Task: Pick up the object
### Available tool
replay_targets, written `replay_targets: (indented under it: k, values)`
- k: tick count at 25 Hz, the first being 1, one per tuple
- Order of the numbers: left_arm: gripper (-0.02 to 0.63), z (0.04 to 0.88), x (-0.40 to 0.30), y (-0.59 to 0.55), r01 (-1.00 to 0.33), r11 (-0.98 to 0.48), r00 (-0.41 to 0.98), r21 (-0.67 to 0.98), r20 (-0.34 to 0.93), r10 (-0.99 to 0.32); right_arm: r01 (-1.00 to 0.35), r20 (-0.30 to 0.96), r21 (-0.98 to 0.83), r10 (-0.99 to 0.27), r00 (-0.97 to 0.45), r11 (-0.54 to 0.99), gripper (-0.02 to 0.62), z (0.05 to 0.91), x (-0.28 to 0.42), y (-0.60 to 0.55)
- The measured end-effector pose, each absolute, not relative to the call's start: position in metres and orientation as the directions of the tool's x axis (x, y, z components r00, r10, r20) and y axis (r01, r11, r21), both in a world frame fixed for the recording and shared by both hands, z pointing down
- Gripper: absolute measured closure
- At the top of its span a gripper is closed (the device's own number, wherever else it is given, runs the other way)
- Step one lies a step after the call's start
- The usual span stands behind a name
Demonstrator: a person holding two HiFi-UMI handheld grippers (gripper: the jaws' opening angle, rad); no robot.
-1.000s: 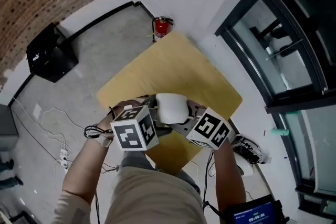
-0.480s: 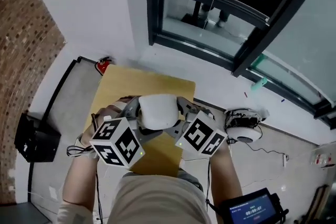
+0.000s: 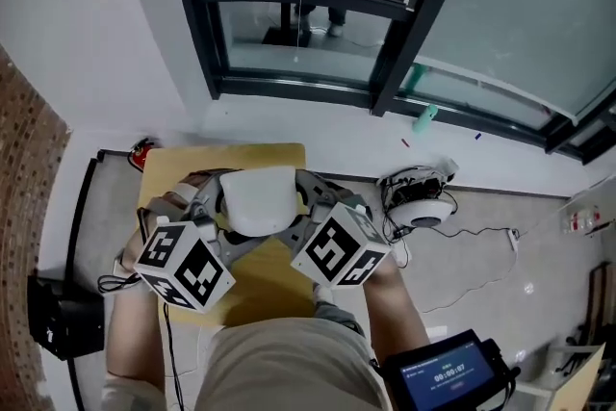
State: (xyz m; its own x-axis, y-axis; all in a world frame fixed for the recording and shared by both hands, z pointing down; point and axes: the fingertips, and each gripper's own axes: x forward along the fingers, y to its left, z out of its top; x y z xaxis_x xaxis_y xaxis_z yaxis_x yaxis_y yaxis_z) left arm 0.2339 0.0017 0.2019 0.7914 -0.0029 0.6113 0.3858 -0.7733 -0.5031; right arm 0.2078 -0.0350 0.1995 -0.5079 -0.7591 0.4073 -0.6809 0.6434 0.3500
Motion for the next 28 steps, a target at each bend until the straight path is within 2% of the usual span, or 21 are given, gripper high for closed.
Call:
replay_targets:
  k: [12,28]
  values:
    - [0.29,0.191,0.232,0.002,0.309,-0.752,0.841,-0.583,0.536,-0.07,-0.643,0.401,0.453,-0.785,-0.471,0.617,0.453,0.192,0.204,-0.034]
    - [0.29,0.193,0.232,0.004,0.295,-0.738,0.851,-0.607,0.518,-0.086,-0.634,0.388,0.478,-0.793,-0.469,0.608,0.454,0.193,0.204,-0.032]
